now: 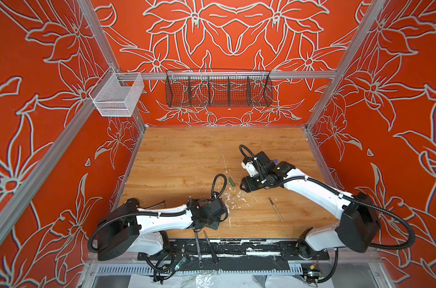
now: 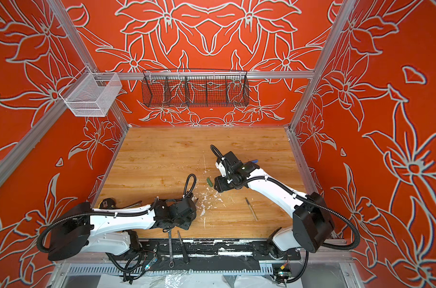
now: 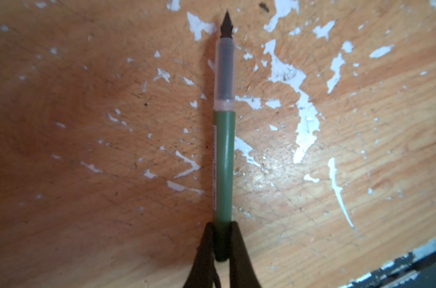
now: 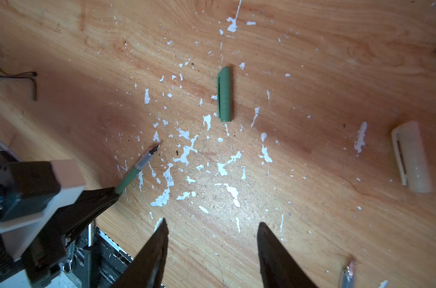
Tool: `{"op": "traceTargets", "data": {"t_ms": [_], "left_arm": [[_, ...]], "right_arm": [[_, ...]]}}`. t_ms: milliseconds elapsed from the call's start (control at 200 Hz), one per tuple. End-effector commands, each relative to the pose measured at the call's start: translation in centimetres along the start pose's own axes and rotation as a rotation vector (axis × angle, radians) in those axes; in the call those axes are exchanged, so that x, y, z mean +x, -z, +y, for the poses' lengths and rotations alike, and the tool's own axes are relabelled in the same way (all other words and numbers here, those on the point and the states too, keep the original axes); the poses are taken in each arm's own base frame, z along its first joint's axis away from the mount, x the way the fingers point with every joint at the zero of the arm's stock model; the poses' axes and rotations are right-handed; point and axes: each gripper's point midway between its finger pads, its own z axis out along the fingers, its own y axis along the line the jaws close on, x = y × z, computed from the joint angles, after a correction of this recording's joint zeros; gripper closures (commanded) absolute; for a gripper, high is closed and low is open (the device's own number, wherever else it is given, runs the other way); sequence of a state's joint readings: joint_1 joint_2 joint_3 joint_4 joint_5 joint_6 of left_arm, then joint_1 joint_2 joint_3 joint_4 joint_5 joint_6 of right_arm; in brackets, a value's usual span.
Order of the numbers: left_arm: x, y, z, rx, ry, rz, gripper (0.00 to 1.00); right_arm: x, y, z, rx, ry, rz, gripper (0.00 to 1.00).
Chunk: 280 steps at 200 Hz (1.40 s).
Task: Insert the pens into the pen caps
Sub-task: 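Lift the green pen upright with the left gripper while the right reaches the cap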
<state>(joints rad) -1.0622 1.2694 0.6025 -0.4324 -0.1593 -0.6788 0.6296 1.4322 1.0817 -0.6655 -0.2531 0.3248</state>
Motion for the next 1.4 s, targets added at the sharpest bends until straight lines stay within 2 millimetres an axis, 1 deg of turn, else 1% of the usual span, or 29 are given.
{"op": "traceTargets", "data": {"t_ms": [0,60,125,140,150,175,275,320,375,470,545,615,701,826,926,1041,1131,1271,1396], "left_arm": [[-1.6,2.2,0.0,0.016,-0.007,-0.095,1.0],[-2.5,3.6,-0.1,0.045,-0.007,-0.156,1.0],[-3.9,5.6,0.0,0.071,-0.008,-0.242,1.0],[-4.0,5.8,0.1,0.068,-0.012,-0.253,1.0],[-4.4,6.6,0.1,0.083,-0.007,-0.28,1.0],[-4.9,7.5,0.2,0.092,-0.003,-0.317,1.0],[-6.0,10.7,0.7,0.135,-0.012,-0.433,1.0],[-6.3,12.0,1.0,0.151,-0.013,-0.482,1.0],[-6.7,13.5,1.4,0.168,-0.013,-0.539,1.0],[-7.0,15.6,1.6,0.208,-0.025,-0.611,1.0],[-7.2,16.8,1.5,0.24,-0.033,-0.652,1.0],[-7.6,17.6,1.2,0.255,-0.057,-0.679,1.0],[-8.3,18.8,1.0,0.252,-0.088,-0.709,1.0],[-9.3,21.1,1.0,0.247,-0.088,-0.757,1.0],[-9.6,22.1,1.3,0.235,-0.089,-0.771,1.0],[-10.0,22.6,0.6,0.26,-0.1,-0.778,1.0],[-10.0,23.1,0.2,0.293,-0.101,-0.792,1.0],[-9.8,23.1,0.3,0.312,-0.093,-0.806,1.0],[-9.5,22.9,0.4,0.312,-0.096,-0.801,1.0]], "right_arm": [[-1.7,1.7,0.5,-0.024,0.023,-0.038,0.42],[-2.4,2.1,0.6,-0.013,0.04,-0.04,0.42],[-2.8,2.5,0.8,-0.015,0.055,-0.033,0.43],[-2.9,2.6,1.0,-0.018,0.06,-0.034,0.43],[-3.0,2.6,1.0,-0.019,0.062,-0.034,0.43],[-3.1,2.7,1.0,-0.018,0.066,-0.034,0.43],[-3.2,3.1,1.1,-0.04,0.078,-0.03,0.43],[-3.4,2.9,0.8,-0.046,0.07,-0.042,0.43],[-3.7,2.5,0.1,-0.04,0.053,-0.044,0.43],[-3.6,1.0,-0.9,-0.014,0.05,0.004,0.44],[-3.4,-0.2,-1.0,-0.017,0.081,0.054,0.46],[-3.9,-1.2,-1.5,0.005,0.095,0.06,0.46],[-4.4,-2.1,-1.5,0.001,0.115,0.077,0.46],[-4.6,-3.4,-2.0,0.017,0.13,0.111,0.47],[-4.6,-4.6,-2.2,0.011,0.146,0.137,0.47],[-4.5,-5.7,-1.8,-0.019,0.153,0.179,0.51],[-4.4,-6.3,-1.3,-0.04,0.191,0.204,0.51],[-4.1,-7.1,-0.9,-0.042,0.228,0.244,0.52],[-4.5,-8.5,-1.1,-0.044,0.228,0.265,0.53]]}}
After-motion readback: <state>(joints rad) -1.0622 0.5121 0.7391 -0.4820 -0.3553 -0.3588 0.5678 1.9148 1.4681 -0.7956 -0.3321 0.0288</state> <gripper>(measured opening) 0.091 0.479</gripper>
